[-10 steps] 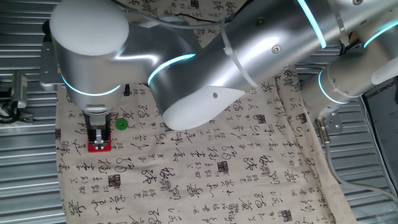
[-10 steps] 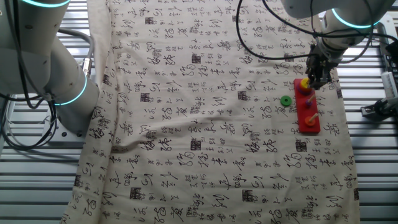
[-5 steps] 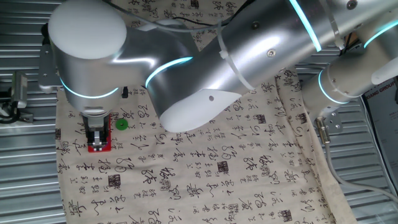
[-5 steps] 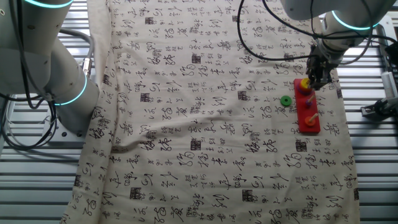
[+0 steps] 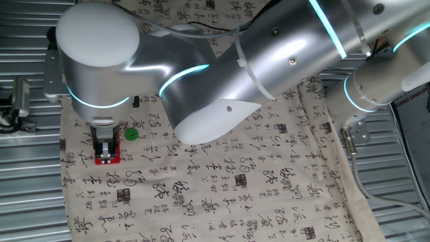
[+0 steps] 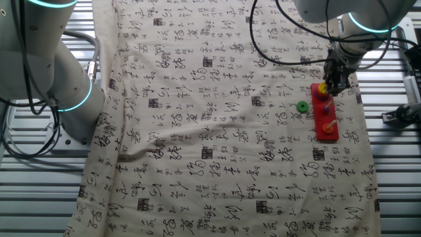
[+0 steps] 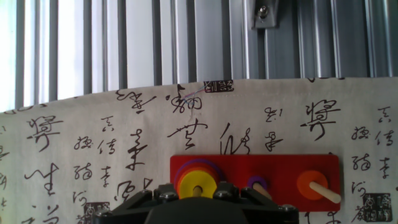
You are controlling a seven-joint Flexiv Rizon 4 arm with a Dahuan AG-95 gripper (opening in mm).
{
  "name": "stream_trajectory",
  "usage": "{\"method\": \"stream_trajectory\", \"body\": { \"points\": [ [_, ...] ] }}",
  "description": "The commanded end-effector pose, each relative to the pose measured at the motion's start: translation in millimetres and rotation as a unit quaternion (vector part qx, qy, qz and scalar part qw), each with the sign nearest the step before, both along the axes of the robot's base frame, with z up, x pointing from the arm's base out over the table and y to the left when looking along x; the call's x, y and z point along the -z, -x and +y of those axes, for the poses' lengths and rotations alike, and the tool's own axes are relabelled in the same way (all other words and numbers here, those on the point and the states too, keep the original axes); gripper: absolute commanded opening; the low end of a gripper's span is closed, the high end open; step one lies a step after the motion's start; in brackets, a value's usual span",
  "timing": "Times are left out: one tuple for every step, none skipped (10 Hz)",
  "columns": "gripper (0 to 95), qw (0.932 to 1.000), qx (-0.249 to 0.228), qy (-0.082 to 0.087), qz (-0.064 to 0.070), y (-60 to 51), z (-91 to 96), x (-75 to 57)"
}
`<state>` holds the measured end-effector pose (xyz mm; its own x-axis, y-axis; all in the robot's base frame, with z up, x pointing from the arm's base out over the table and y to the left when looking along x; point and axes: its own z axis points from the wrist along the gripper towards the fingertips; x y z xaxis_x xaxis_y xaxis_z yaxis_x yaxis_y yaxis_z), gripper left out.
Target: Take out one Hanoi block and throw it aside
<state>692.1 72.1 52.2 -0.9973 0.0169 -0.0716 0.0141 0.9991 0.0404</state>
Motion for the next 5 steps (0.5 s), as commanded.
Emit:
{"method": "stream_trajectory", "body": {
  "points": [
    [38.0, 1.0000, 0.001, 0.000, 0.000, 0.6, 0.1, 1.2],
    [38.0, 1.0000, 0.000, 0.001, 0.001, 0.5, 0.1, 1.5],
    [38.0, 1.0000, 0.000, 0.000, 0.001, 0.6, -0.1, 2.3],
    [38.0, 1.0000, 0.000, 0.000, 0.000, 0.7, -0.3, 2.8],
    [38.0, 1.0000, 0.000, 0.001, 0.000, 0.9, -0.1, 3.4]
  ]
}}
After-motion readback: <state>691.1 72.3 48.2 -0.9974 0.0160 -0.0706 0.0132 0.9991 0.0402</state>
